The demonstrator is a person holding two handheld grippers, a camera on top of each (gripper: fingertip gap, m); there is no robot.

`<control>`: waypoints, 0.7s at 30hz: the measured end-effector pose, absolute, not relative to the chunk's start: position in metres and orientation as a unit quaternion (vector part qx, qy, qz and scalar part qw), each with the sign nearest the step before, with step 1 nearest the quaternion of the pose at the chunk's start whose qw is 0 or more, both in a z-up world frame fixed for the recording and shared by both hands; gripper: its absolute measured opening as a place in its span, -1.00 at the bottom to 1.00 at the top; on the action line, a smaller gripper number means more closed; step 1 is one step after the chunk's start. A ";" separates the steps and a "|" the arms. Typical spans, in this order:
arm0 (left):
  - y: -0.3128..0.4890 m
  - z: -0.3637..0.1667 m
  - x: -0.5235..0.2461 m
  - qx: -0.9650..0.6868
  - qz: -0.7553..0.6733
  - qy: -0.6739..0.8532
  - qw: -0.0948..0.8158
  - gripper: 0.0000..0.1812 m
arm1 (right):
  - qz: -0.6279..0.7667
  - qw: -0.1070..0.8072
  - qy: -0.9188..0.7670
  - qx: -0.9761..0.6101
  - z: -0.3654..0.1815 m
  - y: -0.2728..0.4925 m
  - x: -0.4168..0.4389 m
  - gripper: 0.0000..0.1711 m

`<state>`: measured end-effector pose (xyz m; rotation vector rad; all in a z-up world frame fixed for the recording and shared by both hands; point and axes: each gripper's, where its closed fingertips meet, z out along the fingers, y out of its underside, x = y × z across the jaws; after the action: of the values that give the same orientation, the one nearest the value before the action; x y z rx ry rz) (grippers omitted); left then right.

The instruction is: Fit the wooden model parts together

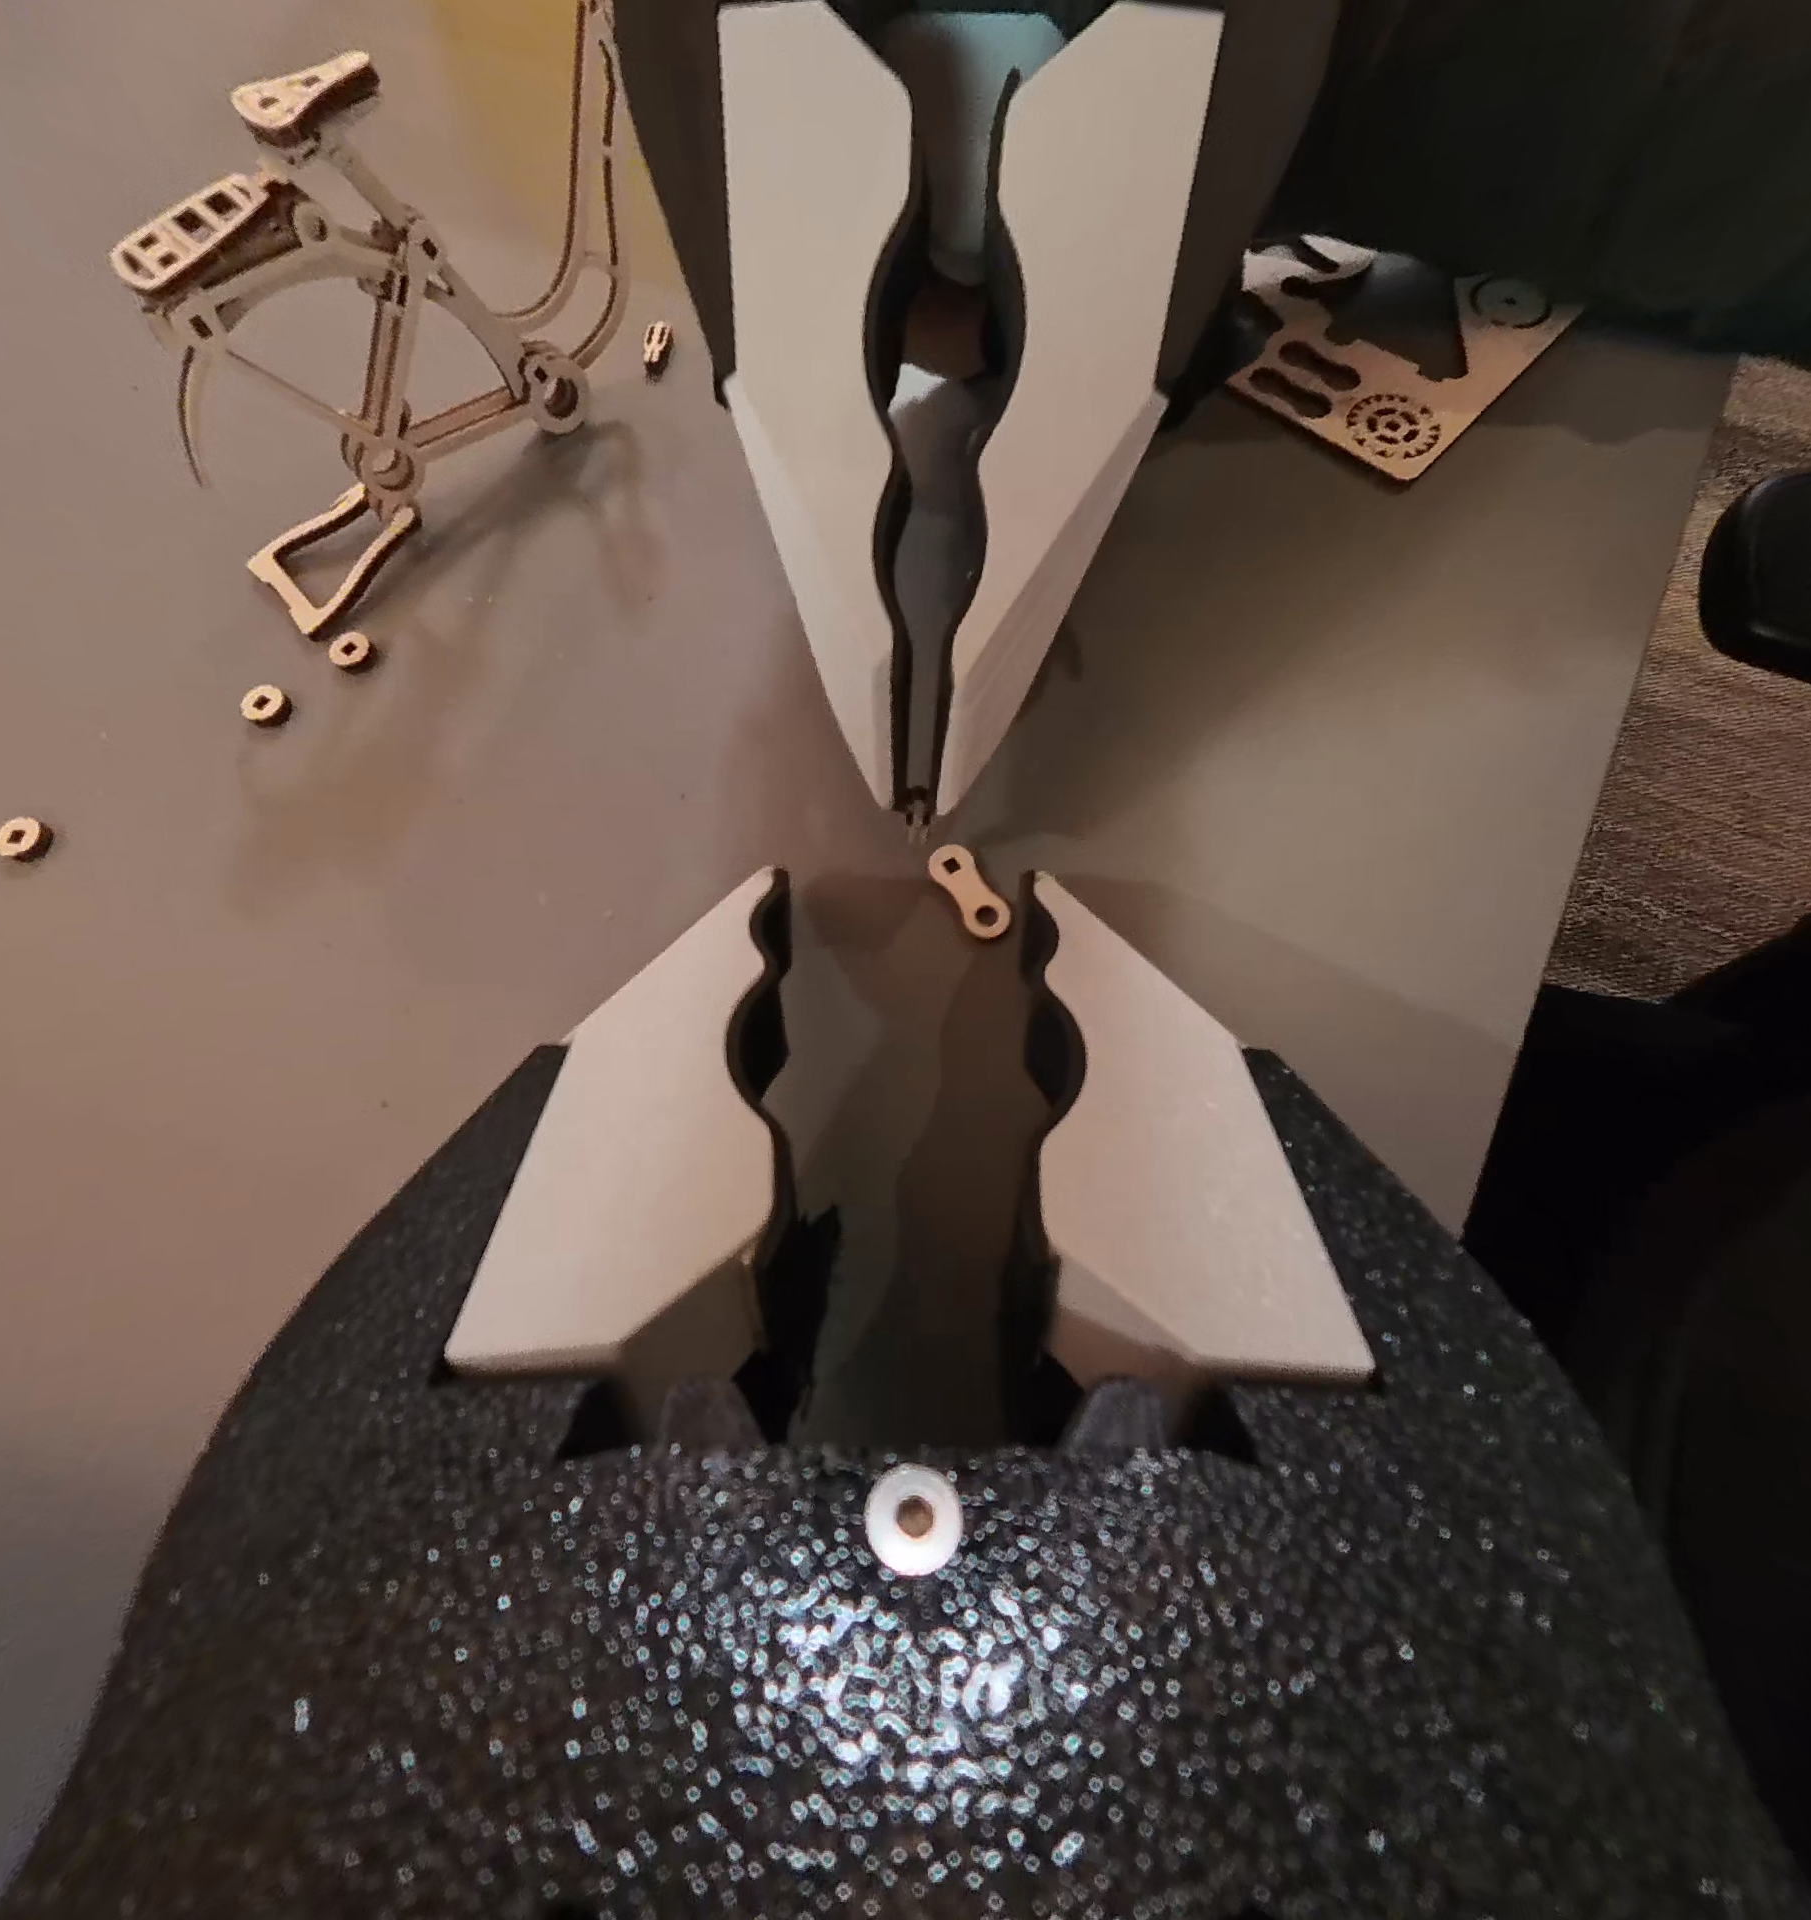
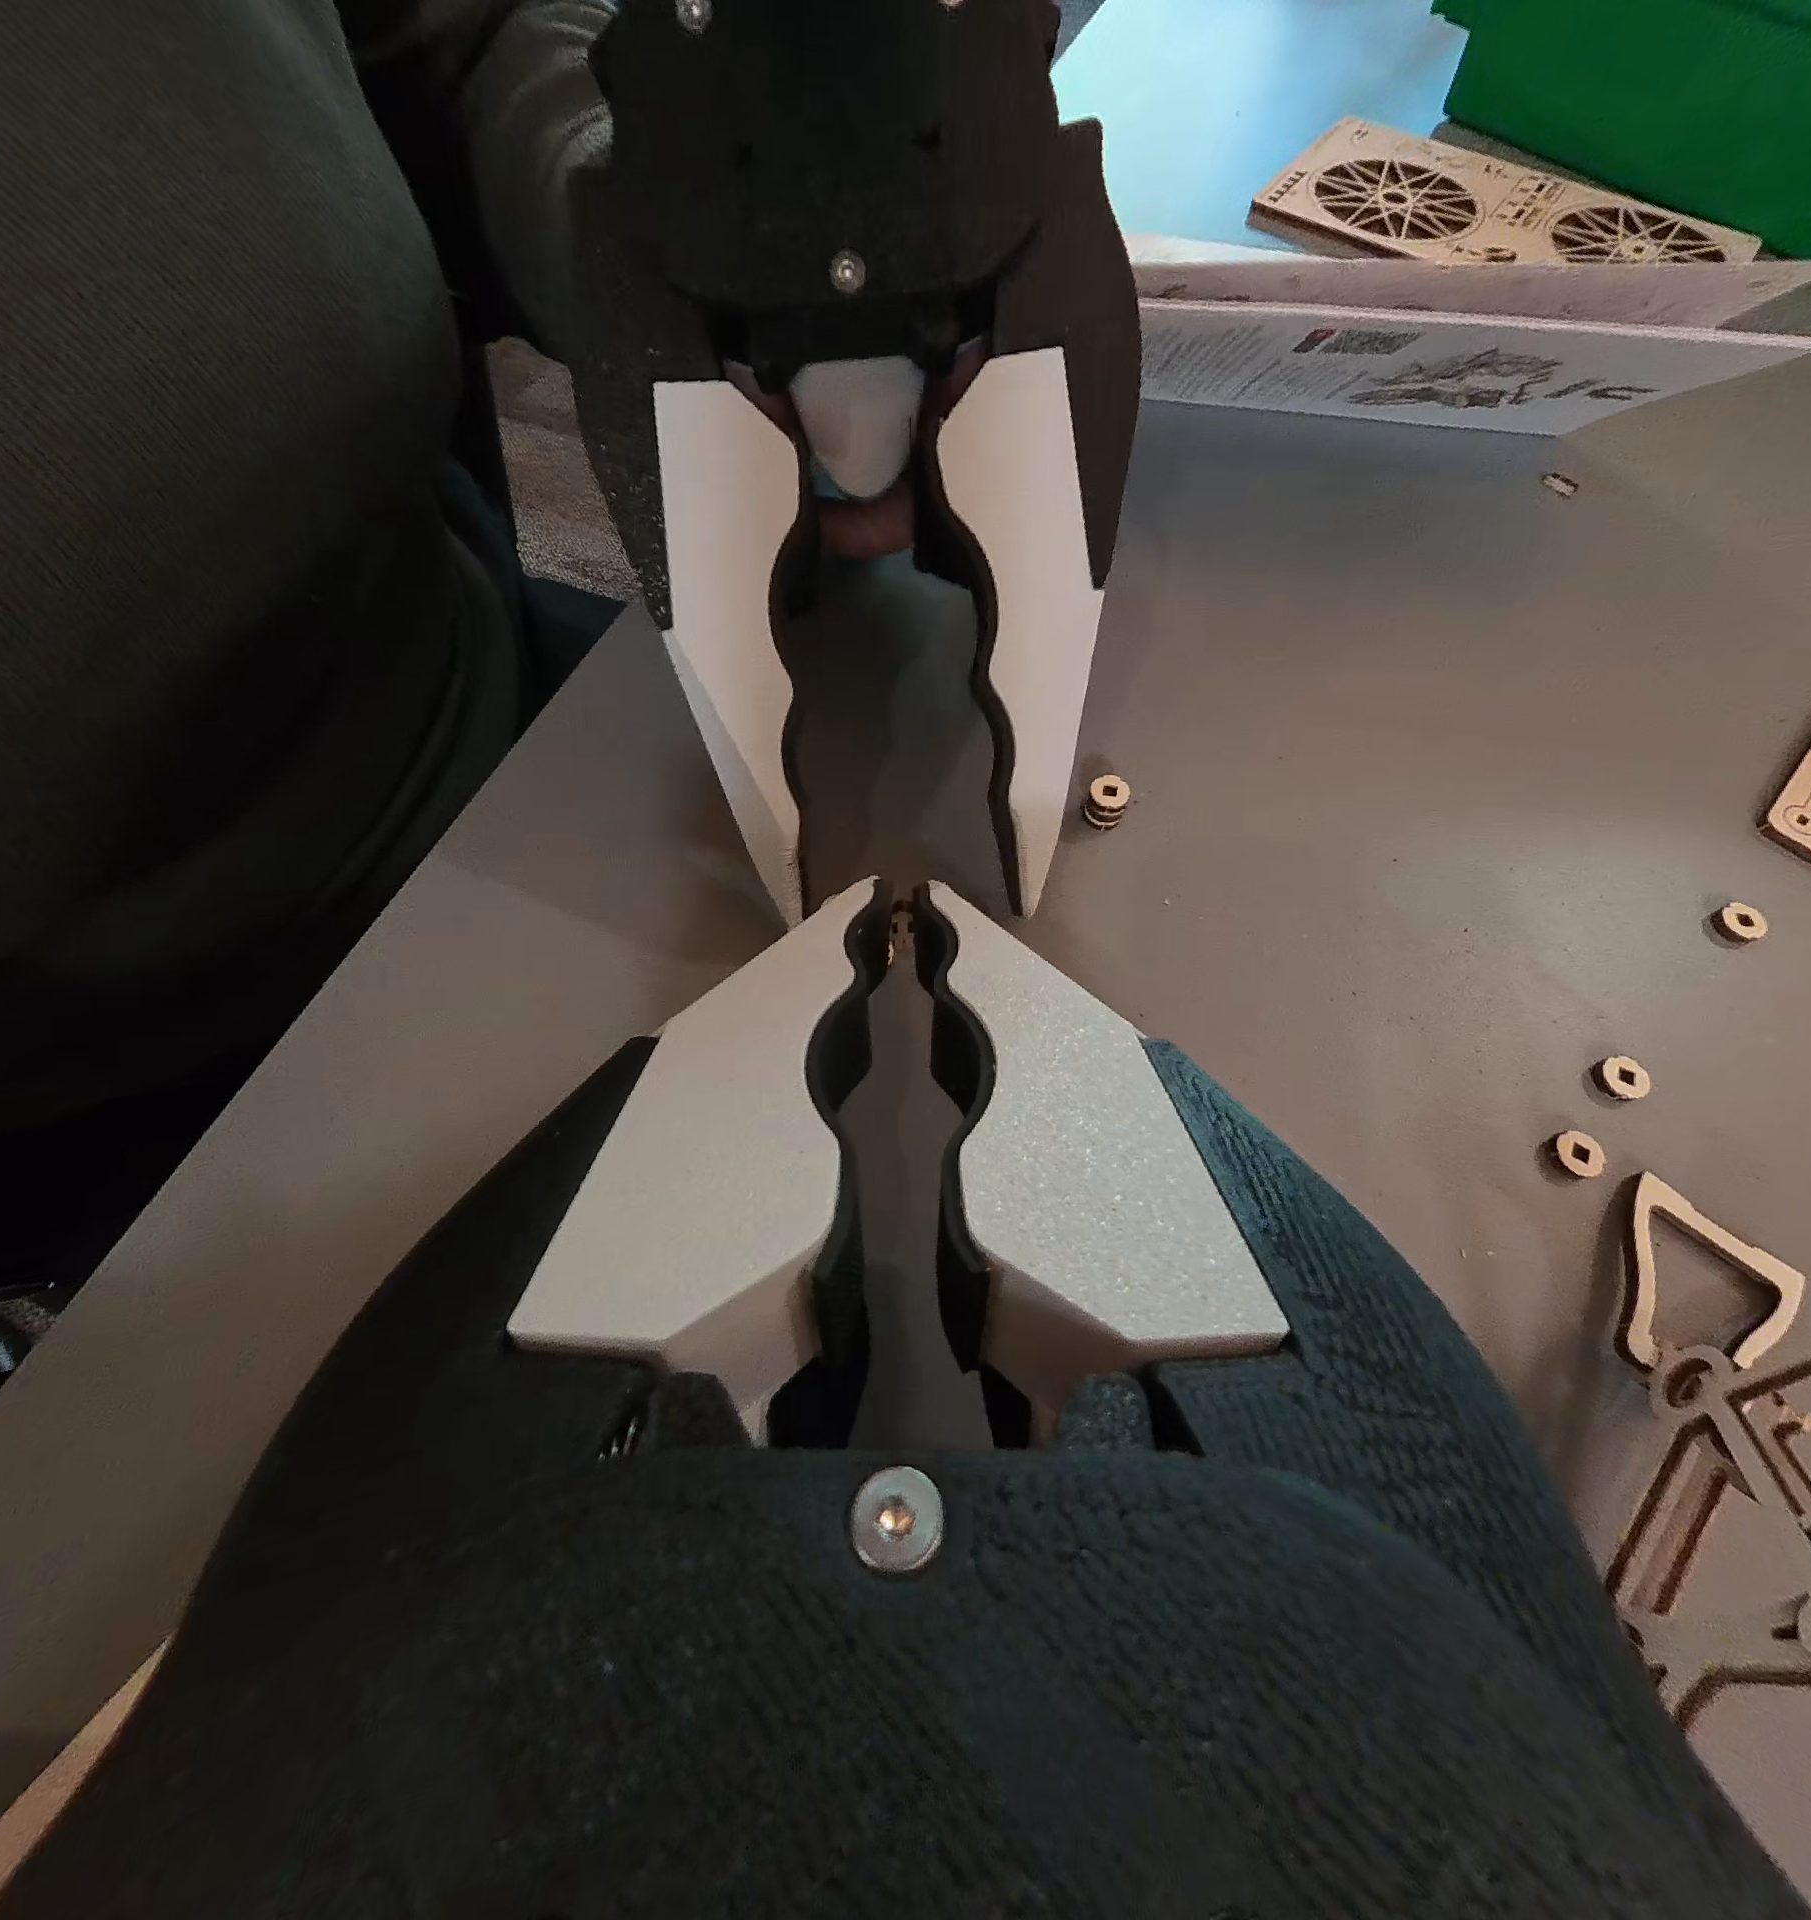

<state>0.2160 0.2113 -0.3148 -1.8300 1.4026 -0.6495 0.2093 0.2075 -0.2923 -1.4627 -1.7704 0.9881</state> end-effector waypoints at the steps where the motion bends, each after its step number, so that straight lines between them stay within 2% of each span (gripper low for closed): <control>1: 0.212 -0.315 0.215 -0.713 -0.252 0.544 0.364 -0.54 | 0.376 0.316 -0.671 -0.555 -0.292 0.207 0.209 -0.97; 17: 0.222 -0.316 0.199 -0.728 -0.237 0.539 0.350 -0.61 | 0.373 0.327 -0.662 -0.562 -0.293 0.214 0.207 -0.97; 21: 0.214 -0.319 0.199 -0.732 -0.246 0.547 0.323 -0.56 | 0.364 0.341 -0.654 -0.569 -0.292 0.223 0.199 -0.97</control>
<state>0.1986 0.2135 -0.3186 -1.9212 1.4352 -0.6455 0.1992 0.2226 -0.2916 -1.4807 -1.7012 0.9471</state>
